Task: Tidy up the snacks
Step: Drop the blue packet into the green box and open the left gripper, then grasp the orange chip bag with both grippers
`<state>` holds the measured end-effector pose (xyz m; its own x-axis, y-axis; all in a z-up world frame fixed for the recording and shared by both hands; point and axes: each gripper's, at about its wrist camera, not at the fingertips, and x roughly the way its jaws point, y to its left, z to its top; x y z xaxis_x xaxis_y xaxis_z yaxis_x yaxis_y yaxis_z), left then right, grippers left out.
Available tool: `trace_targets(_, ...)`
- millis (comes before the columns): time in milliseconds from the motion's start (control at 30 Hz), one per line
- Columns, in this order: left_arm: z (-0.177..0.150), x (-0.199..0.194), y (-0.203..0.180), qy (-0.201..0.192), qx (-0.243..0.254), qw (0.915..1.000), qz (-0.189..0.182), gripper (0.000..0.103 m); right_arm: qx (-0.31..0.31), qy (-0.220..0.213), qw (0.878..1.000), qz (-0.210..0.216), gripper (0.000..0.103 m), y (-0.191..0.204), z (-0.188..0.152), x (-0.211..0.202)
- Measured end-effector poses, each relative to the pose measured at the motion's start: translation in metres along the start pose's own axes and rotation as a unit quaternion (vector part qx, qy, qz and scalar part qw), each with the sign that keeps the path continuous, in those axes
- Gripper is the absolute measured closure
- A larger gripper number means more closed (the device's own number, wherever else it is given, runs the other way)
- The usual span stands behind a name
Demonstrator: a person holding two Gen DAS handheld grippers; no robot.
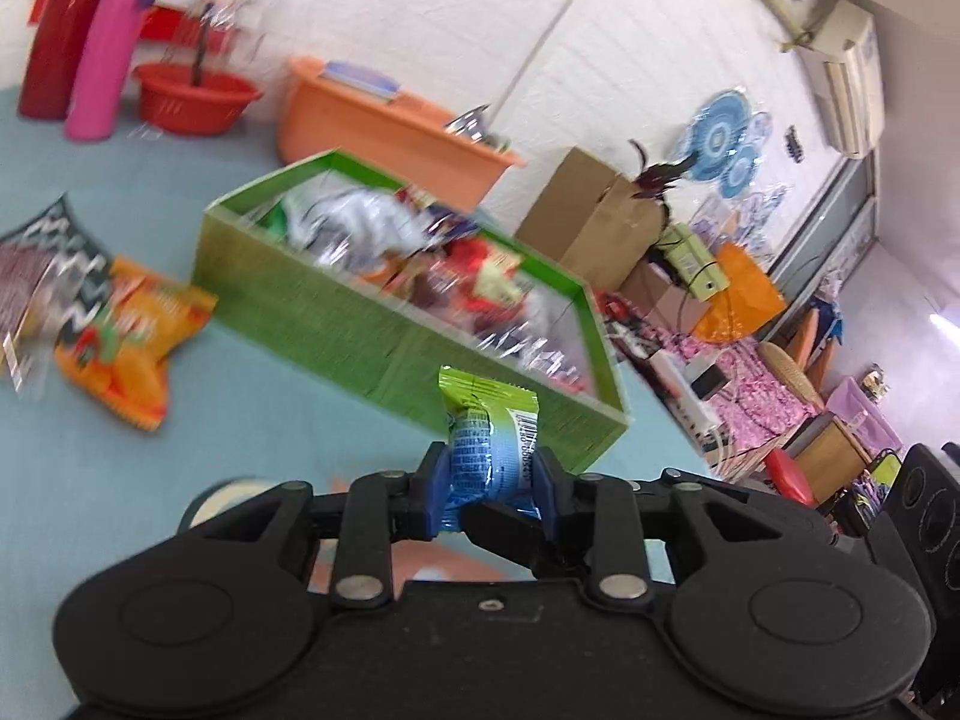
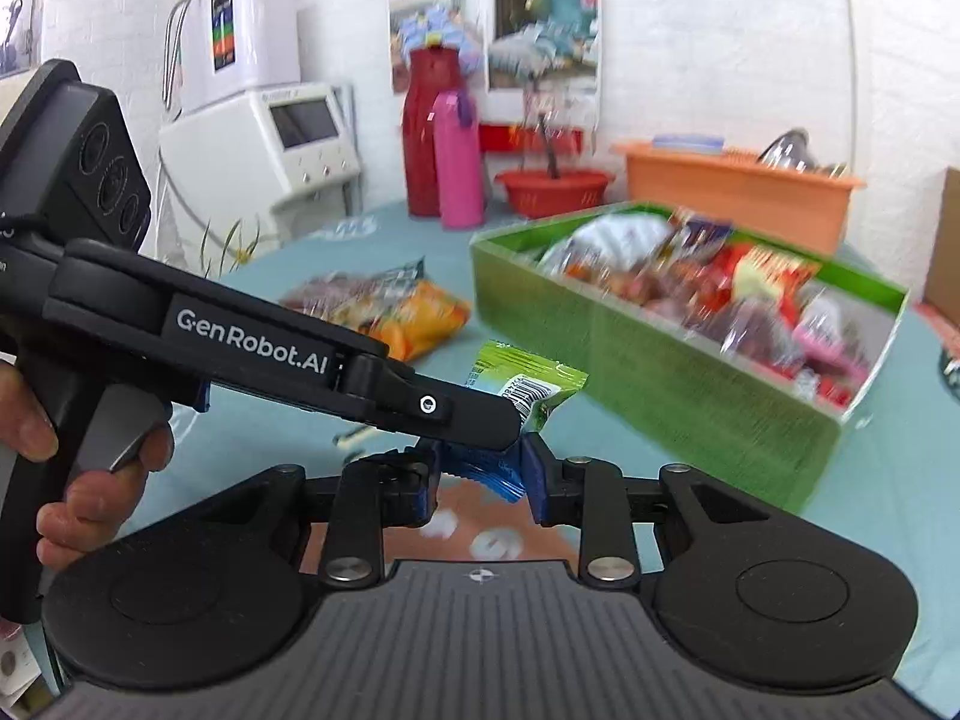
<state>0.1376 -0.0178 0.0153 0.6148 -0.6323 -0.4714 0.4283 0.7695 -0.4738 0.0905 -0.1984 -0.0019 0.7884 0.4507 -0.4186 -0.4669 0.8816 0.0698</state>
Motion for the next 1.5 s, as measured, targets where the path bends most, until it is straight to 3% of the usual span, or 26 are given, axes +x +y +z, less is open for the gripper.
trace_targets(333, 0.041, 0.049, -0.048, -0.001, 0.053, 0.9979, -0.036, 0.03, 0.021, -0.063, 0.996, -0.06, 0.053, -0.048, 0.023, -0.018)
trace_targets(700, 0.057, 0.11, -0.057, 0.023, 0.066, 0.9966, -0.045, 0.029, 0.055, -0.068, 0.992, -0.092, 0.052, -0.099, 0.02, -0.011)
trace_targets(767, 0.056, 0.118, -0.052, 0.03, 0.069, 0.9964, -0.039, 0.022, 0.059, -0.066, 0.992, -0.094, 0.052, -0.105, 0.017, -0.005)
trace_targets(800, 0.054, 0.12, -0.05, 0.031, 0.068, 0.9966, -0.035, 0.006, 0.063, -0.064, 0.991, -0.096, 0.05, -0.107, 0.014, -0.002)
trace_targets(833, 0.052, 0.121, -0.048, 0.029, 0.066, 0.9969, -0.032, 0.0, 0.065, -0.061, 0.991, -0.1, 0.047, -0.109, 0.012, 0.001)
trace_targets(900, 0.048, 0.115, -0.045, 0.014, 0.063, 0.9975, -0.027, 0.0, 0.064, -0.056, 0.991, -0.104, 0.041, -0.111, 0.007, 0.004)
trace_targets(967, 0.045, 0.108, -0.043, 0.006, 0.06, 0.998, -0.02, 0.0, 0.059, -0.061, 0.992, -0.097, 0.026, -0.108, 0.006, 0.001)
trace_targets(1000, 0.045, 0.104, -0.043, 0.004, 0.058, 0.9981, -0.02, 0.0, 0.058, -0.061, 0.992, -0.097, 0.004, -0.105, 0.007, -0.001)
trace_targets(1033, 0.045, 0.1, -0.043, 0.004, 0.056, 0.9982, -0.02, 0.0, 0.056, -0.063, 0.991, -0.099, 0.0, -0.103, 0.008, -0.002)
trace_targets(1267, 0.043, 0.052, -0.035, -0.023, 0.045, 0.9987, -0.005, 0.0, 0.029, -0.076, 0.993, -0.091, 0.0, -0.077, 0.019, -0.014)
trace_targets(1500, 0.043, -0.01, 0.015, -0.07, 0.023, 0.9941, 0.08, 0.0, 0.013, -0.066, 0.997, -0.034, 0.0, -0.043, 0.022, -0.01)
